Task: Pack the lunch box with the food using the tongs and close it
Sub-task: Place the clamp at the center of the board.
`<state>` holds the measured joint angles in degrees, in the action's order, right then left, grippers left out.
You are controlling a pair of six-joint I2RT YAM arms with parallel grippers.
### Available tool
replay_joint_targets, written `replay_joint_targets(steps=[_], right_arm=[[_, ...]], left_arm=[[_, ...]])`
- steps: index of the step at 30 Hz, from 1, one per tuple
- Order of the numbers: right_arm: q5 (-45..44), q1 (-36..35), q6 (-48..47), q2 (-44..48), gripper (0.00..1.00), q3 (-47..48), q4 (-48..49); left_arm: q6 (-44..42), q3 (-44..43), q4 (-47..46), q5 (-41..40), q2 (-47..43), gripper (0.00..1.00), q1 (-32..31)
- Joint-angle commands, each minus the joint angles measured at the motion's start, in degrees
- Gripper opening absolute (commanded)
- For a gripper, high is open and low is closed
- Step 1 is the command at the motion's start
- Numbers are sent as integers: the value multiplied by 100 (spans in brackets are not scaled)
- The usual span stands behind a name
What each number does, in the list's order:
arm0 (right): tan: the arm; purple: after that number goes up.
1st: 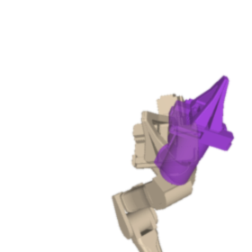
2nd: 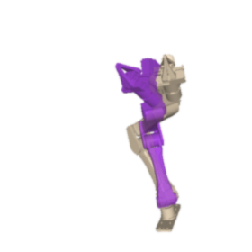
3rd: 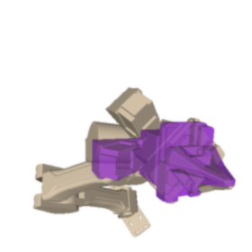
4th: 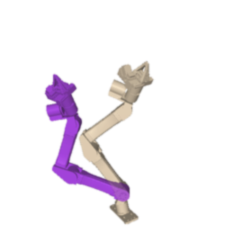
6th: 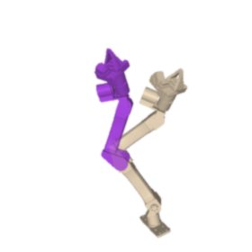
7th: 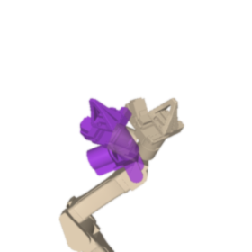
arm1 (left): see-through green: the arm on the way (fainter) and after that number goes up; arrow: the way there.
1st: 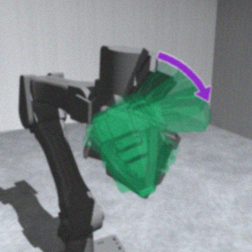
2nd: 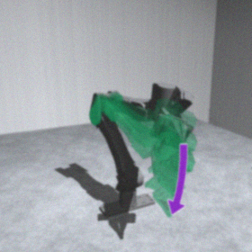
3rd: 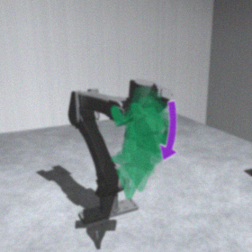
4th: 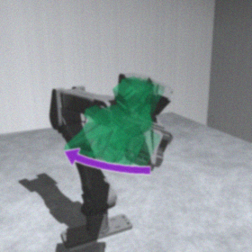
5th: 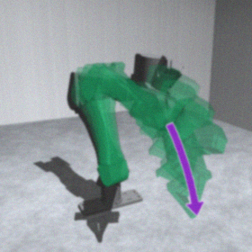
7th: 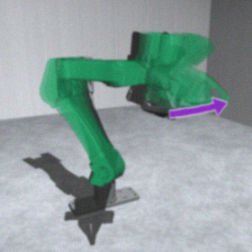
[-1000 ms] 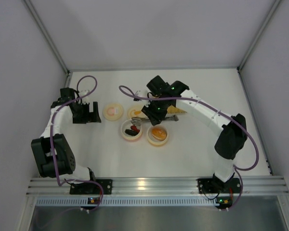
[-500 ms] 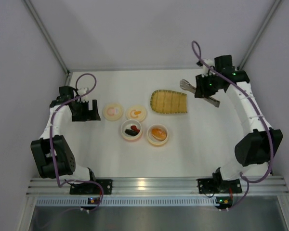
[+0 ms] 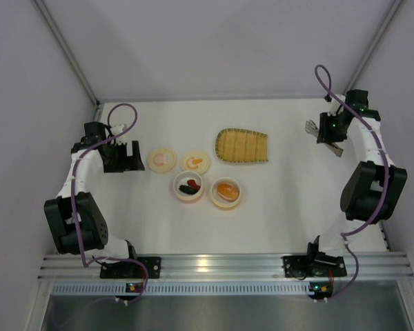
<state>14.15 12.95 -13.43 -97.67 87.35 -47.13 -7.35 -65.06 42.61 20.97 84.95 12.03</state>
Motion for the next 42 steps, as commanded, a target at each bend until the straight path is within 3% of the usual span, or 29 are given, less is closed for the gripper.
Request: replay_joint_targets(steps=[1,8,19,26,27,32,34,42], right_arm=[[-220,164,-134,-366,29,-51,845],[-158,313,-388,-780,35,-560,1242],[-246,551,-1012,-1009,43,-1246,1022],[-264,586,-1171,-1096,65,-1396,961],[-264,586,-1179,-1114,72,-1379,952],[-246,586,-1250,-1079,84,-1282,811],[-264,586,-1241,-948,99,-1212,732],[-1,586,-1127,-236,99,-378,-111]], left_arm=[[15,-174,-236,100,48,98,27],[-64,-130,-253,4,40,98,27],[-47,-77,-244,74,48,98,27],[-73,-69,-218,74,-13,98,36],[-82,-69,-201,74,-13,98,19],[-108,-95,-121,74,-127,98,36],[-143,-112,-78,74,-180,98,27],[-319,-376,309,-84,-532,98,27]])
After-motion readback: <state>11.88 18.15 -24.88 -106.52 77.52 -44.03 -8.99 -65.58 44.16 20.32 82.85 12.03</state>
